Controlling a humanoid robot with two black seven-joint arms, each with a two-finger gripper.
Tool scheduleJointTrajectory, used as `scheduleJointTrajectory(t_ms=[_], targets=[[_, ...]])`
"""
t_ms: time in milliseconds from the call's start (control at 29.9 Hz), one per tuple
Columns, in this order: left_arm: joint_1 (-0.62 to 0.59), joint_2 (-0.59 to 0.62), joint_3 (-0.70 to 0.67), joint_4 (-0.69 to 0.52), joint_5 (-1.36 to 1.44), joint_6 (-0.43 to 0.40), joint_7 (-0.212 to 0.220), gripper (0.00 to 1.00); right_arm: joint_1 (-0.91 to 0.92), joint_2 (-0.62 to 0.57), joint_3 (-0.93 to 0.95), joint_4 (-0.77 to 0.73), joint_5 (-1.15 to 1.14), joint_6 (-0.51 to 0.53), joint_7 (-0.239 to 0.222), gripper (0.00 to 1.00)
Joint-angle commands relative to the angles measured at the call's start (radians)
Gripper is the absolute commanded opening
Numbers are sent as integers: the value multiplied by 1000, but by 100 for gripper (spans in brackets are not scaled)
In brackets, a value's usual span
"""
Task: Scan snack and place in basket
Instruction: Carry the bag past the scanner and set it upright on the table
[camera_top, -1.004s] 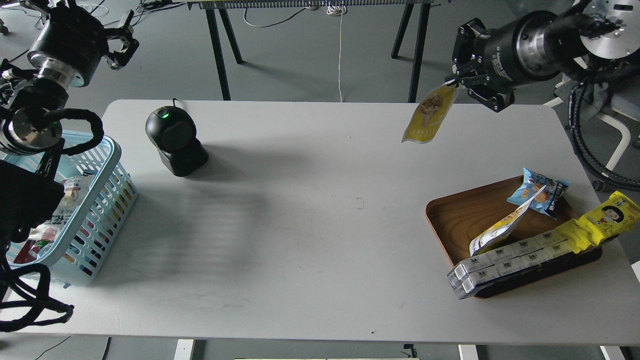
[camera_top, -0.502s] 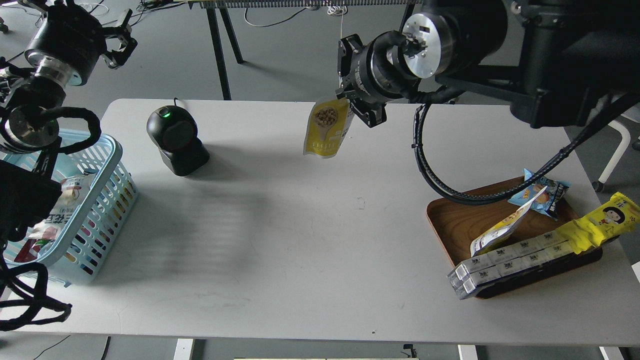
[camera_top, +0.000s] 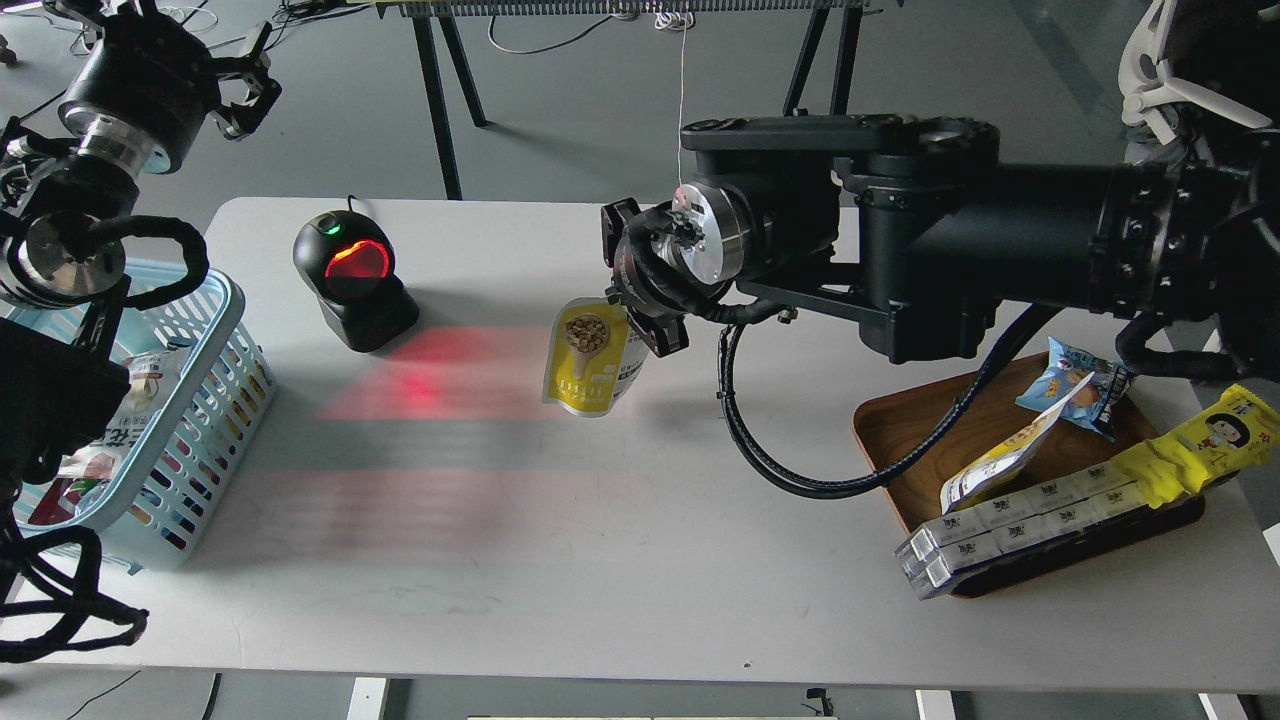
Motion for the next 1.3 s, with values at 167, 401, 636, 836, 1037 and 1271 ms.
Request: scheduleJointTrajectory(t_ms=[167, 401, 636, 836, 1037, 1271], targets=[[-4, 1, 0, 0, 0, 0, 0, 100, -22, 0, 12, -66, -21, 0, 1, 1], [-3, 3, 0, 0, 0, 0, 0, 100, -25, 0, 13, -78, -21, 0, 1, 3], [-1, 9, 0, -2, 0, 0, 0, 100, -33, 0, 24, -81, -23, 0, 1, 3], [0, 12, 0, -2, 0, 0, 0, 100, -38, 0, 30, -80, -29, 0, 2, 50], [0, 12, 0, 0, 2, 0, 1, 100, -27, 0, 73, -81, -30, 0, 4, 97], [-10, 34, 0, 14, 8, -2, 3, 100, 11, 0, 119, -74, -53, 19, 4, 96]])
